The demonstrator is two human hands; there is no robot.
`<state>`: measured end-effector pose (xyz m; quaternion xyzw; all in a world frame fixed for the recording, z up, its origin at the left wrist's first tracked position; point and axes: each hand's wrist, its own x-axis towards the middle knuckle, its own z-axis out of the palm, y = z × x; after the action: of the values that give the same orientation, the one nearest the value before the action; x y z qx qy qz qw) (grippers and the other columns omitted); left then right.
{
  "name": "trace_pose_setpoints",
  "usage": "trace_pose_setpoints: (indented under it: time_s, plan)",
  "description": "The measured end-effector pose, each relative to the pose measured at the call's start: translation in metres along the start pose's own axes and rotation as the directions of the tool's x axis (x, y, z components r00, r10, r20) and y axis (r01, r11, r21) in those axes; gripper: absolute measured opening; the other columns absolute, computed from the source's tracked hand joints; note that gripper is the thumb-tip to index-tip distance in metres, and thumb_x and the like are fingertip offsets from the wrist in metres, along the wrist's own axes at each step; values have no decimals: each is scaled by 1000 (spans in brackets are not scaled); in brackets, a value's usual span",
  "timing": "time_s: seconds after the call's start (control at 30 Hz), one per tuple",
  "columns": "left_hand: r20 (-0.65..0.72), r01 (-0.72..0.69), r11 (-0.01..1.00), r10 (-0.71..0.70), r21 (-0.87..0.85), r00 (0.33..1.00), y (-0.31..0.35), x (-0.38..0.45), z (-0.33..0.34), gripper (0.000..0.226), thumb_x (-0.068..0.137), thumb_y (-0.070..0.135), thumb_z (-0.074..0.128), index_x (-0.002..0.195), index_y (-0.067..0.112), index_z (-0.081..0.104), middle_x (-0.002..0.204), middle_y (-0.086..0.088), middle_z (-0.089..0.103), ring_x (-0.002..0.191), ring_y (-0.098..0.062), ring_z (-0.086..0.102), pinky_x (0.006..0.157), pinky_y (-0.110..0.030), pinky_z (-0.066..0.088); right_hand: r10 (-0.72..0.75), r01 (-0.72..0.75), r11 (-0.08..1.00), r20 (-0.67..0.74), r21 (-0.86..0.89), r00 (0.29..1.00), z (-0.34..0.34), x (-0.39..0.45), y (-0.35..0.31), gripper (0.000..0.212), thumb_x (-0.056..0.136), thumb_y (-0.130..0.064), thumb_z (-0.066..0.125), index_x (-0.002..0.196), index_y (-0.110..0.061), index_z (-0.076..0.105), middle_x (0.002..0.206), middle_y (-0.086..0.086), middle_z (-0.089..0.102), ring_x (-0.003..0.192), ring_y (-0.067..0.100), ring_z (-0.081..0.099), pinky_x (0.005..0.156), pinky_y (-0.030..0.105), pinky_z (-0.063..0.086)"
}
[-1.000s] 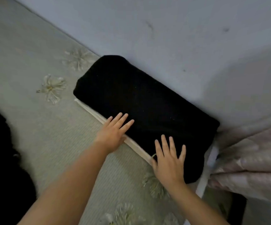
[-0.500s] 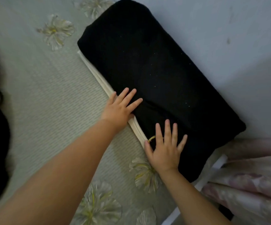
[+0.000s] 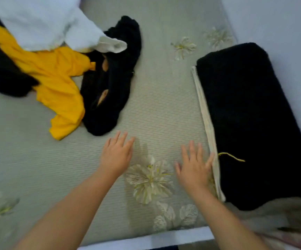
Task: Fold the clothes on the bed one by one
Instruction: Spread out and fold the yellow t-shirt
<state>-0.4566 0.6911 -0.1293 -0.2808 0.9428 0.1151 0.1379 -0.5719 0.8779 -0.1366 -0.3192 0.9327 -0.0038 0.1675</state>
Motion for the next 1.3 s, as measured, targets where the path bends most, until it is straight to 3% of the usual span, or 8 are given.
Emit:
trace_pose_setpoints:
  time_s: [0.2,0.4,0.7,0.87,0.97,1.1,1.23,1.3]
  plan:
    - [-179,244,962,-264,-122,948,-127,-60,-23,42,92,19,51,132,7,47,141,-20,40,134,-37,31,102,-47,30,-370,368,929,-80,-33,926,-11,13,-141,57,54,-22,86,104,-3,68,111,17,66,105,39,60,78,67,42]
    - [-165,402,890,-439,-216,883,-235,-102,-2,44,92,21,50,134,8,44,142,-19,38,136,-35,27,108,-45,23,-481,480,877,-13,-37,877,5,43,-233,48,93,-28,46,137,-11,40,146,7,36,139,26,22,111,45,17]
    - [-41,427,849,-462,-312,886,-360,-120,42,71,81,51,15,137,15,41,147,-14,31,138,-30,24,111,-45,17,-461,445,871,-36,-206,887,20,96,-351,52,90,-38,51,134,-11,43,143,9,39,133,23,32,105,39,27]
    - [-91,360,878,-406,-316,910,-371,-122,53,56,82,39,31,120,8,60,127,-20,55,118,-38,51,98,-52,36,-309,282,930,-85,-235,947,42,134,-410,53,92,-32,48,139,-12,33,142,11,39,126,30,35,96,43,25]
    - [-100,326,890,-374,-319,922,-376,-122,57,57,86,42,28,121,8,59,128,-19,54,119,-37,50,101,-51,33,-201,169,950,-99,-261,975,48,153,-425,31,94,-19,43,120,-5,50,123,17,50,115,34,42,89,41,30]
    - [-64,324,893,-360,-313,931,-380,-123,54,70,94,48,8,121,7,59,128,-20,54,119,-38,50,104,-47,28,-273,276,961,-112,9,955,41,138,-430,21,93,-7,43,99,7,57,109,27,56,109,38,47,86,39,28]
    - [-69,303,885,-348,-353,935,-377,-122,45,53,86,33,34,118,-1,59,125,-26,54,117,-44,49,96,-61,33,-323,276,889,73,365,944,25,67,-398,28,94,-4,43,71,-20,45,70,10,48,78,31,49,64,35,25]
    - [-96,287,887,-341,-362,935,-370,-126,42,47,84,21,47,120,-8,54,126,-30,51,117,-47,47,95,-66,29,-316,173,887,288,429,904,21,29,-360,17,94,-3,43,82,-2,54,75,11,50,77,25,46,67,37,29]
